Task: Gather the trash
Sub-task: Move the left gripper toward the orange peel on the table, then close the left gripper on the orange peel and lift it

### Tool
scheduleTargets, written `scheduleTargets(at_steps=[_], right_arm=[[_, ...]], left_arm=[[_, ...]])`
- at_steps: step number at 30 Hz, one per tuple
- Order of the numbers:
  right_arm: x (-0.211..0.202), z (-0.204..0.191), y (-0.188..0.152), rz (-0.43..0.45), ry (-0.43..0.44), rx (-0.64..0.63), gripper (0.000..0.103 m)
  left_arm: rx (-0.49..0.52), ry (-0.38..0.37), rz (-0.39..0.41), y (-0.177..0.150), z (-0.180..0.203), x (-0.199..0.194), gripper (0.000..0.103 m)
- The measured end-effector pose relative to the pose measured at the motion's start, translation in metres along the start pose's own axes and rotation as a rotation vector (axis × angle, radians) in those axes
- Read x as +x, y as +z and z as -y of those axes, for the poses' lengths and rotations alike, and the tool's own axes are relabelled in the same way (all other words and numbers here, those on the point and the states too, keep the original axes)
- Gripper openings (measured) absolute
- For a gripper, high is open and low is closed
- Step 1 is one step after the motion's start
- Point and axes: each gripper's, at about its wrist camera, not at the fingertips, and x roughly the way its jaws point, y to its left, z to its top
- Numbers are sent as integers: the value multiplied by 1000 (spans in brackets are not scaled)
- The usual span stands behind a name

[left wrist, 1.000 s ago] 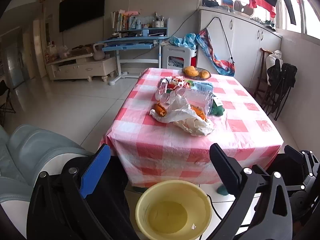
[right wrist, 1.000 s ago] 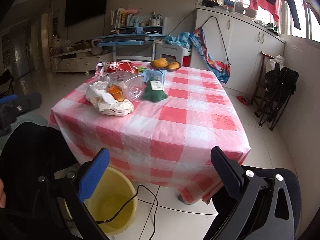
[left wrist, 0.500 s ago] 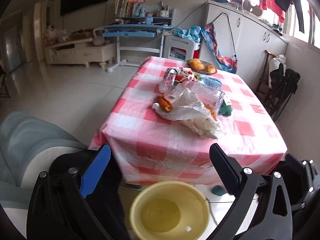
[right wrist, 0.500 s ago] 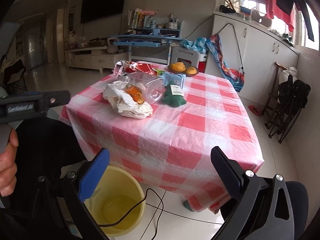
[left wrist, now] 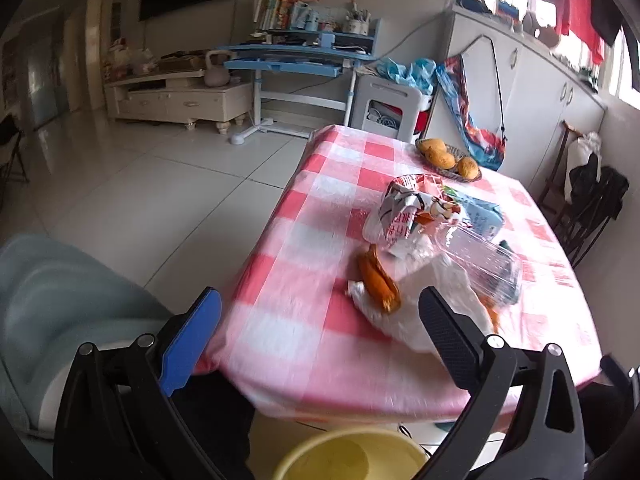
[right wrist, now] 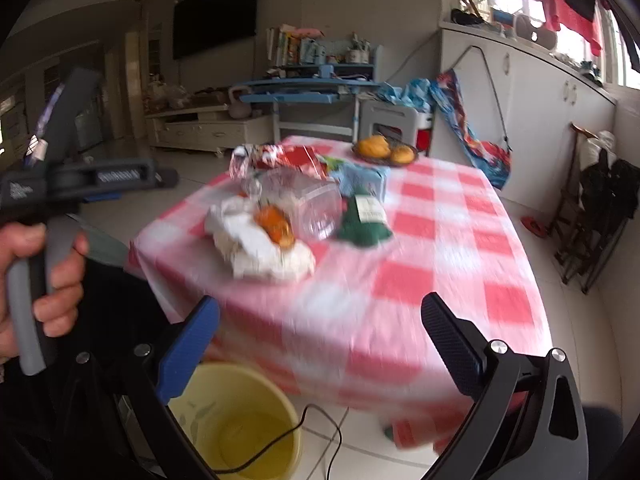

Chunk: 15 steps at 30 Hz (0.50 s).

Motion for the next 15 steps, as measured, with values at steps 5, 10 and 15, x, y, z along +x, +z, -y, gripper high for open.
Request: scheduleTargets(at_steps=[5,10,15], right_arm=[[33,1,21,-32,93,-24,49],[62,-2,32,-69,160,-47,33],[83,-9,33,-119,218,-80,30]], left_arm=[[59,-30,-49,9,16,33,82],[90,-29,-123,16,26,74,73],[103,-35,-170,17,30,103,67]])
